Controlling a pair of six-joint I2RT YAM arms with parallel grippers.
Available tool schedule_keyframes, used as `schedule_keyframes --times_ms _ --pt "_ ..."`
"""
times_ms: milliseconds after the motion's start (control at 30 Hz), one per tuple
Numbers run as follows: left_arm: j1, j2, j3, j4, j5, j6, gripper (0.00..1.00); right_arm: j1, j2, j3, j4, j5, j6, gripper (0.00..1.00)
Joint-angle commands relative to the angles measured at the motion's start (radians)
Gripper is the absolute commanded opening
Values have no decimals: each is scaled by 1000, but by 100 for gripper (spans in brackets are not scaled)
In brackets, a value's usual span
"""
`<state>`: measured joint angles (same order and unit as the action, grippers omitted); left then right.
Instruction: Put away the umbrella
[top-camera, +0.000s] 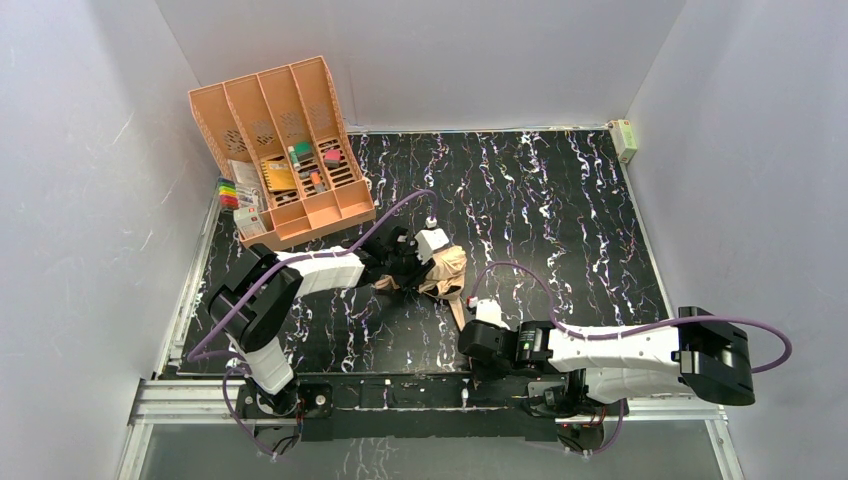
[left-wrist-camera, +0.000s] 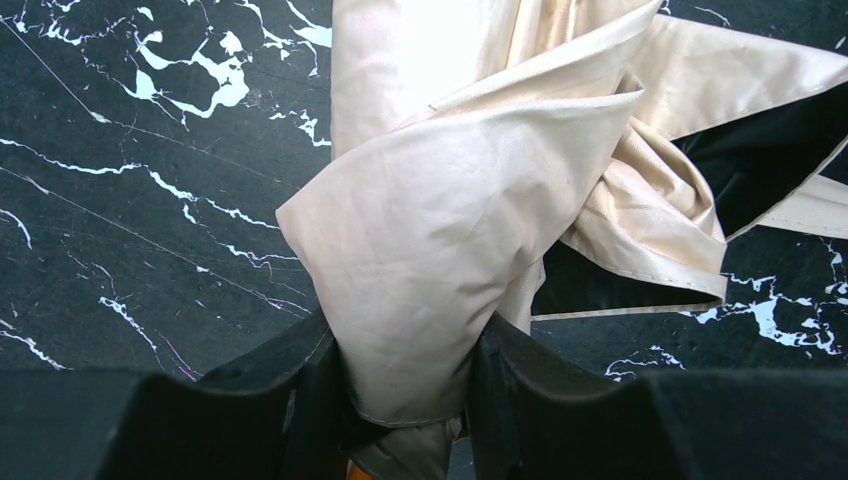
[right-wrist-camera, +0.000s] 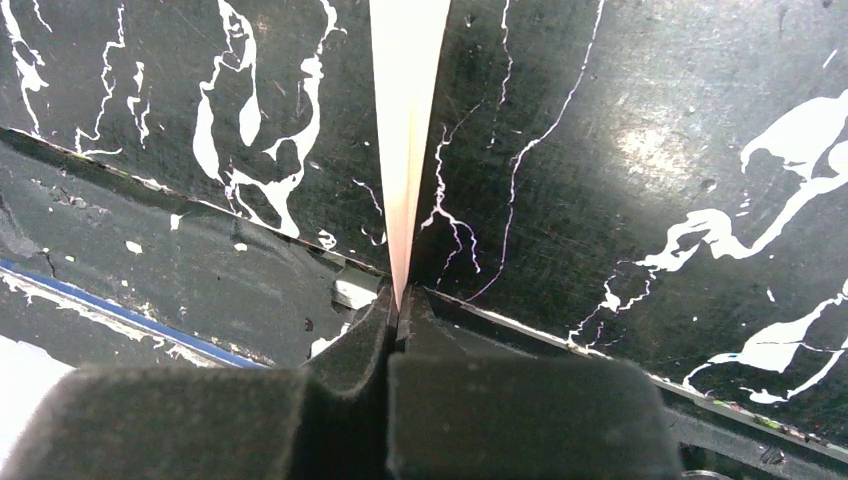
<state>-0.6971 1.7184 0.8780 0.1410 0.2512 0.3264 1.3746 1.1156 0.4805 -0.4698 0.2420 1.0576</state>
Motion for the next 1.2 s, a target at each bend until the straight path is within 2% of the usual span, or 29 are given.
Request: schedule_keyframes --times_ms 0,200,467,533,633,800,900,933,1067,1167 --pt "18 30 -14 -26 -132 28 0 12 -5 -9 -122 -57 25 0" --pt "18 31 -11 -27 -132 37 0 40 59 91 -230 5 -4 0" --pt "18 40 -2 -26 -126 51 0 232 313 283 -397 144 13 0" --pt "16 37 -8 -23 -120 60 0 273 387 328 -440 172 19 4" --pt "11 29 -21 -16 -100 82 0 309 437 386 -452 201 3 18" --pt "-5 15 -44 -4 -75 123 0 311 357 415 -344 215 -125 44" --pt "-10 10 -55 8 -69 141 0 309 235 400 -295 258 -140 63" --pt "-11 9 -58 11 -67 145 0 303 191 389 -285 269 -133 66" --pt "-17 0 -74 34 -66 156 0 193 25 324 -248 253 -130 68" --pt "-19 -13 -93 61 -71 162 0 31 -87 278 -212 200 -141 68"
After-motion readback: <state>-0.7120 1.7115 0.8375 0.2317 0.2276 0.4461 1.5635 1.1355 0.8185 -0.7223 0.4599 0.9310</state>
